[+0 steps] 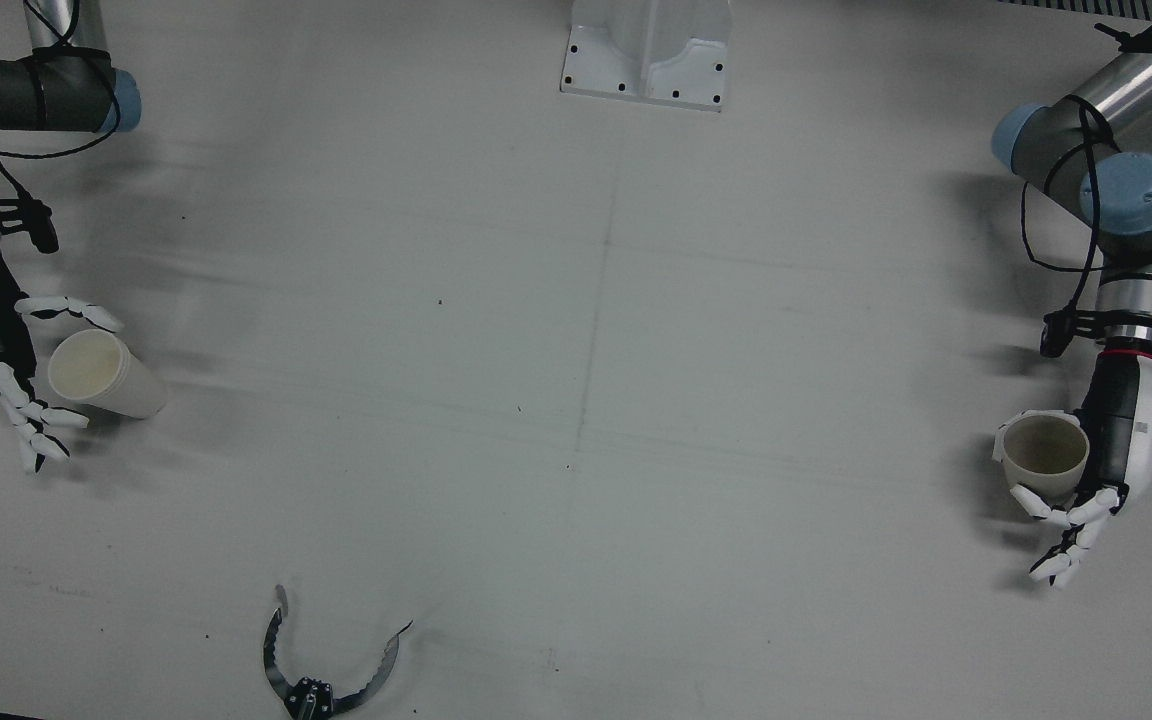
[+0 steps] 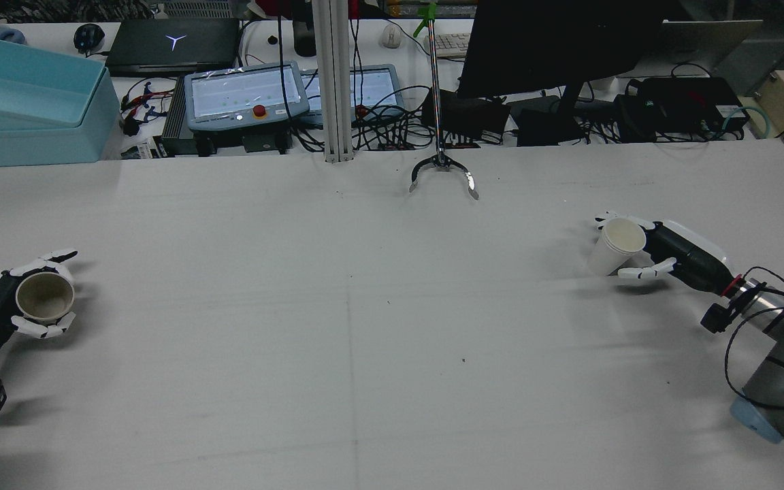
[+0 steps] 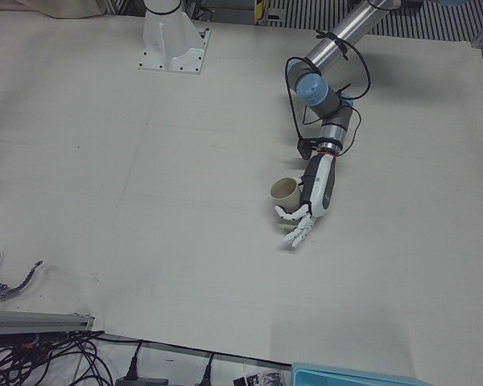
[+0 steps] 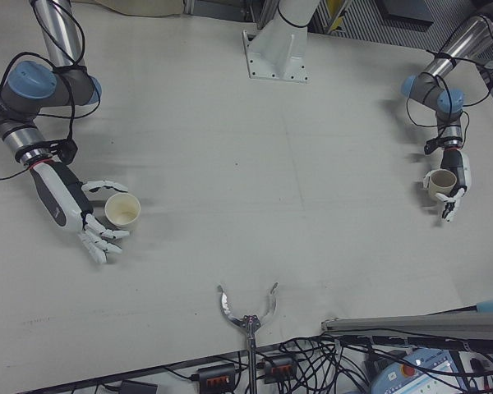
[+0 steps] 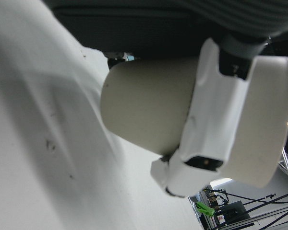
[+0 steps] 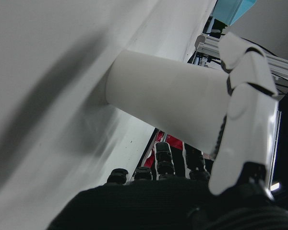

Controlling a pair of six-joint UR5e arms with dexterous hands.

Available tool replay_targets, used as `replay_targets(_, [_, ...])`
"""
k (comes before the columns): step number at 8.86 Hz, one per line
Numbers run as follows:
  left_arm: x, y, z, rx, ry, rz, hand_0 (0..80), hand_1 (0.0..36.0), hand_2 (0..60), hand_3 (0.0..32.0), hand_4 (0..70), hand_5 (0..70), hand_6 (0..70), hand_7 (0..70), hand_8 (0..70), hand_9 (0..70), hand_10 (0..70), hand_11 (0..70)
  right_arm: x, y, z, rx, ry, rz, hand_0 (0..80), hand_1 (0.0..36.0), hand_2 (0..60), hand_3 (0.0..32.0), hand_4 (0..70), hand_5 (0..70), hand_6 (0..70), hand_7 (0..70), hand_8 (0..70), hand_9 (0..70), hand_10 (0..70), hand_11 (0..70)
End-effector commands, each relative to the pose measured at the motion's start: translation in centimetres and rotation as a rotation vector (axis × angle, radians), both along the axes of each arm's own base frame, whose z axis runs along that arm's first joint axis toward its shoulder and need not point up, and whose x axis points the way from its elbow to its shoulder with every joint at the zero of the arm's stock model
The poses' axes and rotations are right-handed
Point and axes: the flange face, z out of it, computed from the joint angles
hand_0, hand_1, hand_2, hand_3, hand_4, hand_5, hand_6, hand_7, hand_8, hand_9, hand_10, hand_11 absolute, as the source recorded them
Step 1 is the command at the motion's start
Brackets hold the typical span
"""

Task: Pour water
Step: 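Reach the right hand to the other white cup and grasp it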

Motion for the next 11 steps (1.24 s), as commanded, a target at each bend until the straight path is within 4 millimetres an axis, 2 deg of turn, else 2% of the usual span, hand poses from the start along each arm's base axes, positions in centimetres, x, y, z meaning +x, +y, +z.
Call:
replay_targets(1, [0.0, 0.0, 0.1, 0.004, 0.004, 0.000, 80.0, 36.0, 60.0, 0.0, 70.0, 70.0, 17.5, 17.6, 11.2, 10.3, 8.1, 15.2, -2.3, -0.7, -1.3, 0.020, -0.007, -0.003, 56.0, 23.6, 20.8, 1.4, 15.7, 27.4, 6.2, 18.7, 1.7, 2.3, 1.6, 4.5])
replay_targets(3, [0.0, 0.0, 0.1, 0.007, 0.008, -0.002, 80.0, 36.0, 60.0, 0.0, 70.0, 70.0, 17.5, 17.6, 11.2, 10.3, 8.1, 15.1, -2.5, -0.8, -1.3, 0.009, -0.024, 0.054, 56.3, 23.9, 21.4, 1.6, 16.1, 27.5, 6.5, 19.0, 1.8, 2.4, 1.7, 4.7])
replay_targets(4, [-0.1, 0.0, 0.2, 0.009, 0.010, -0.003, 80.0, 36.0, 60.0, 0.0, 70.0, 70.0, 17.4, 17.3, 11.0, 10.2, 8.1, 15.2, -3.4, -0.3, -1.2, 0.002, -0.027, 0.055, 56.3, 23.9, 21.5, 1.8, 16.0, 27.5, 6.5, 19.0, 1.9, 2.4, 1.7, 4.7])
replay_targets(5, [-0.1, 0.0, 0.2, 0.013, 0.014, -0.003, 80.0, 36.0, 60.0, 0.0, 70.0, 70.0, 17.4, 17.2, 11.1, 10.2, 8.2, 15.3, -3.9, 0.0, -0.9, -0.004, -0.024, 0.054, 56.4, 23.6, 21.4, 0.4, 17.4, 29.3, 7.7, 21.6, 4.0, 4.3, 2.6, 5.9])
replay_targets(6, [0.0, 0.0, 0.3, 0.016, 0.018, -0.003, 80.0, 36.0, 60.0, 0.0, 70.0, 70.0, 17.4, 17.3, 11.1, 10.3, 8.3, 15.4, -4.0, 0.1, -0.8, -0.006, -0.022, 0.052, 58.0, 25.0, 24.2, 0.0, 19.3, 33.7, 10.6, 27.0, 7.2, 9.2, 4.6, 8.9])
replay_targets(7, [0.0, 0.0, 0.2, 0.017, 0.017, -0.003, 80.0, 36.0, 60.0, 0.0, 70.0, 70.0, 17.1, 17.0, 11.1, 10.2, 8.3, 15.3, -4.0, 0.2, -0.6, -0.008, -0.019, 0.051, 64.8, 29.3, 37.4, 0.0, 38.8, 58.4, 28.9, 48.9, 24.3, 33.2, 18.3, 28.8])
replay_targets(8, [0.0, 0.0, 0.2, 0.019, 0.020, -0.003, 80.0, 36.0, 60.0, 0.0, 70.0, 70.0, 17.0, 16.8, 10.9, 10.2, 8.3, 15.4, -4.1, 0.2, -0.7, -0.008, -0.022, 0.049, 68.8, 31.0, 46.0, 0.0, 48.9, 70.0, 40.2, 60.7, 36.2, 47.6, 27.7, 41.9])
replay_targets(9, [0.0, 0.0, -0.1, 0.020, 0.027, -0.003, 80.0, 36.0, 60.0, 0.0, 70.0, 70.0, 16.9, 16.6, 10.6, 10.1, 8.3, 15.4, -3.9, 0.4, -0.7, -0.009, -0.029, 0.047, 62.5, 32.2, 60.0, 0.0, 66.7, 70.0, 64.3, 70.0, 62.3, 70.0, 48.5, 69.6])
replay_targets(10, [0.0, 0.0, -0.5, 0.025, 0.033, -0.002, 80.0, 36.0, 60.0, 0.0, 70.0, 70.0, 16.7, 16.3, 10.7, 10.0, 8.4, 15.4, -3.7, 0.4, -0.8, -0.011, -0.036, 0.051, 50.3, 17.7, 60.0, 0.0, 61.6, 70.0, 67.6, 70.0, 67.2, 70.0, 51.8, 70.0])
replay_targets(11, [-0.3, 0.2, -1.2, 0.020, 0.025, -0.002, 80.0, 36.0, 60.0, 0.0, 69.8, 70.0, 16.6, 16.1, 10.7, 10.0, 8.3, 15.3, -3.2, 0.4, -0.6, -0.020, -0.046, 0.056, 46.1, 11.5, 60.0, 0.0, 55.2, 70.0, 66.2, 70.0, 68.6, 70.0, 52.4, 70.0])
